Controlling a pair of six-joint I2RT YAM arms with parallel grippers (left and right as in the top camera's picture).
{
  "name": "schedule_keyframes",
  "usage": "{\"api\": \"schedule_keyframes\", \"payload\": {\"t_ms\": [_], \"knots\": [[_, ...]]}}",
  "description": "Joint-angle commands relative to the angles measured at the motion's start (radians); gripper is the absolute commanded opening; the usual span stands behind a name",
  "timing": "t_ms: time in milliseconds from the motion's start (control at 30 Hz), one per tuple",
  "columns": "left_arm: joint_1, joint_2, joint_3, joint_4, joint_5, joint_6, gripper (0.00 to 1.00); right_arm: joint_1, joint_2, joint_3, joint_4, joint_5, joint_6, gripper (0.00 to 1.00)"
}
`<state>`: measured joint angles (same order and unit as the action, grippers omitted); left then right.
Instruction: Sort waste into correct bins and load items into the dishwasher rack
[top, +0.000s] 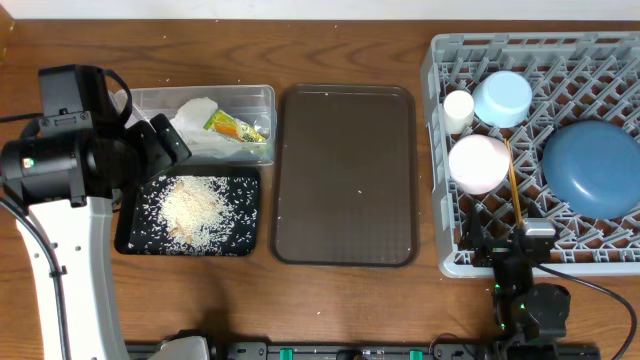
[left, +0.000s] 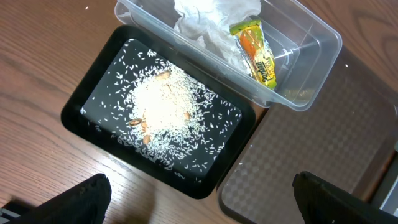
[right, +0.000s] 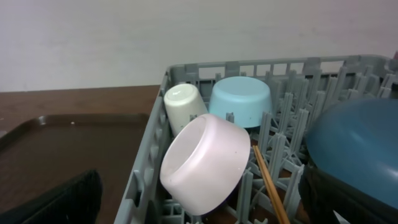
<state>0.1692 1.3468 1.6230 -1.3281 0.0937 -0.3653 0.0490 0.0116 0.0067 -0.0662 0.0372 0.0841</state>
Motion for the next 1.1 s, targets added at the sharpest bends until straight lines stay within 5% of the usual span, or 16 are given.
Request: {"api": "schedule_keyframes", "payload": {"t_ms": [0,433,1067], "knots": [[0.005,0.005,0.001,-0.003,-0.016,0.006,0.96,0.020,-0.007,-0.001,0.009,0.105,0.052,0.99],[0.005,0.005,0.001,-0.003,-0.016,0.006,0.96,0.046,-0.007,-0.002,0.003,0.082,-0.090,0.99],[0.005,0.005,0.001,-0.003,-0.016,0.006,0.96,0.048,-0.006,-0.002,0.003,0.078,-0.089,0.99]]}}
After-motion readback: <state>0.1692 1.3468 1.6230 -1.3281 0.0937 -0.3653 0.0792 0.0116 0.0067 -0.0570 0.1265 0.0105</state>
